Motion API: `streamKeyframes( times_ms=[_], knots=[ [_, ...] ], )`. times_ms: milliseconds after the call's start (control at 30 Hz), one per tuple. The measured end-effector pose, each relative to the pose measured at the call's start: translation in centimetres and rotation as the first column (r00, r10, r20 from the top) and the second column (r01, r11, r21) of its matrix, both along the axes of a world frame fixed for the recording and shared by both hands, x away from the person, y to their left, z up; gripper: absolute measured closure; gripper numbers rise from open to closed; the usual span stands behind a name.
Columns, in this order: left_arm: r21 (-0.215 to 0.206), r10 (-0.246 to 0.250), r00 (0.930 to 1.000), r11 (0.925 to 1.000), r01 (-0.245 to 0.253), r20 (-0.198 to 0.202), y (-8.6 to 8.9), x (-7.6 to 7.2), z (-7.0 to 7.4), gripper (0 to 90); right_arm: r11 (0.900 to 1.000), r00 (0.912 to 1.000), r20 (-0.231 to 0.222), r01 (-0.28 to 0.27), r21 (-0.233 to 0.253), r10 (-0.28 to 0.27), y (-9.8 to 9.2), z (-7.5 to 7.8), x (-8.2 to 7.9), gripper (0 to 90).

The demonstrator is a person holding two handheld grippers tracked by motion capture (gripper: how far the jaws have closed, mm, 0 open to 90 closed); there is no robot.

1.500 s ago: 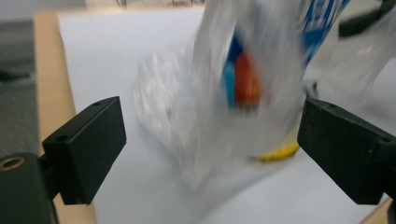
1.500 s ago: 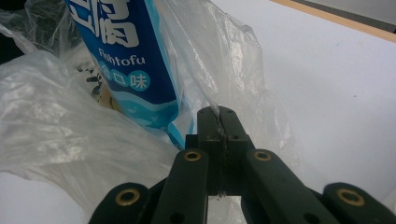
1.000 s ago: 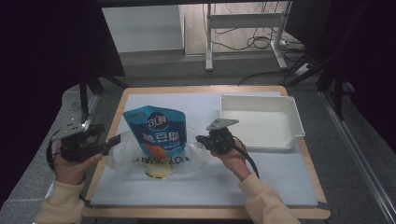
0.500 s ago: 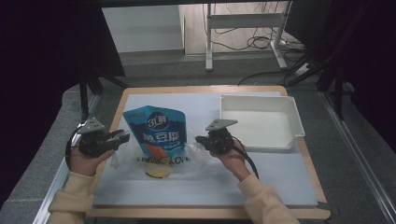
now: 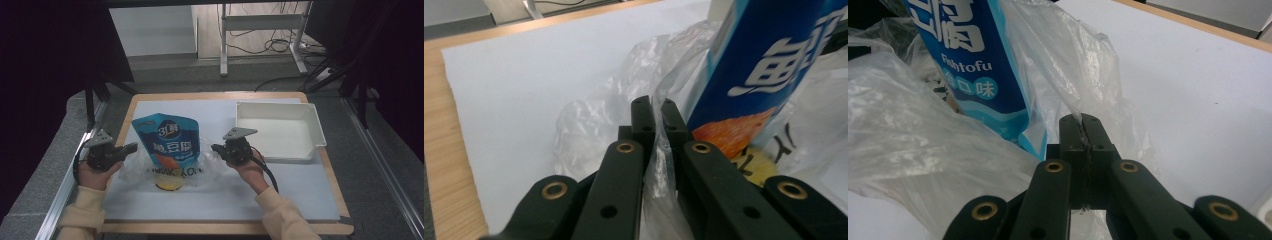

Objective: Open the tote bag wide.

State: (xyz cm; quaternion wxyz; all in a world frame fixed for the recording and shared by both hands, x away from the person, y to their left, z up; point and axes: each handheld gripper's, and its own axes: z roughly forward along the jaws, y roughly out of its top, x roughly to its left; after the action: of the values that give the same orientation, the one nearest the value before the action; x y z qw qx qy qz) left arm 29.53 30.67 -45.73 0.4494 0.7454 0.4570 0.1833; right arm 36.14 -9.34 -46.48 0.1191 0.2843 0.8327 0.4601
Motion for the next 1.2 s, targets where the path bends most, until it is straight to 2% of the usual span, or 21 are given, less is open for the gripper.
streamKeyframes(
  times_ms=[67,100,133,200,233,400,433,633,900,1033,1200],
  knots=[
    [-0.006,0.007,1.0,1.0,-0.007,-0.006,0.1,0.2,-0.5,89.6,1.0,0.9999,0.01,0.01,-0.004,-0.01,0.0,-0.1,0.0,88.6],
    [-0.01,0.016,0.9998,0.9998,-0.016,-0.015,0.1,0.5,-1.1,89.5,0.999,0.9989,0.038,0.029,-0.023,-0.028,0.2,-0.4,-0.1,88.6],
    [-0.01,0.016,0.9998,0.9998,-0.016,-0.015,0.1,0.5,-1.1,89.6,0.999,0.9989,0.038,0.029,-0.023,-0.028,0.2,-0.4,-0.1,88.6],
    [-0.002,0.024,0.9994,0.9997,-0.024,-0.027,0.0,0.9,-1.9,89.5,0.998,0.9973,0.057,0.05,-0.046,-0.047,0.5,-0.7,-0.1,88.6],
    [0.002,0.028,0.9991,0.9996,-0.028,-0.032,0.0,1.1,-2.3,89.6,0.995,0.995,0.077,0.069,-0.073,-0.063,0.8,-1.2,-0.1,88.6],
    [0.017,0.043,0.9971,0.999,-0.042,-0.064,0.2,1.8,-4.0,89.5,0.99,0.9919,0.095,0.095,-0.109,-0.085,1.5,-2.4,0.1,88.6],
    [0.019,0.047,0.9958,0.9988,-0.046,-0.078,0.3,2.1,-4.5,89.5,0.987,0.9919,0.09,0.1,-0.124,-0.089,1.7,-3.0,0.2,88.7],
    [0.028,0.057,0.9926,0.9981,-0.055,-0.107,0.2,2.6,-5.8,89.5,0.979,0.9896,0.088,0.127,-0.162,-0.114,2.2,-4.6,0.7,88.6],
    [0.047,0.064,0.9873,0.9972,-0.058,-0.145,-0.2,3.4,-7.4,89.6,0.973,0.9906,0.06,0.132,-0.19,-0.123,2.5,-5.9,1.3,88.7],
    [0.059,0.07,0.9819,0.9964,-0.06,-0.176,-0.2,3.8,-8.4,89.6,0.969,0.992,0.035,0.126,-0.213,-0.121,2.8,-6.6,1.4,88.7],
    [0.076,0.071,0.9784,0.9955,-0.057,-0.194,-0.2,4.0,-9.1,89.6,0.967,0.9925,0.025,0.122,-0.224,-0.119,2.8,-7.2,1.6,88.7]
  ],
)
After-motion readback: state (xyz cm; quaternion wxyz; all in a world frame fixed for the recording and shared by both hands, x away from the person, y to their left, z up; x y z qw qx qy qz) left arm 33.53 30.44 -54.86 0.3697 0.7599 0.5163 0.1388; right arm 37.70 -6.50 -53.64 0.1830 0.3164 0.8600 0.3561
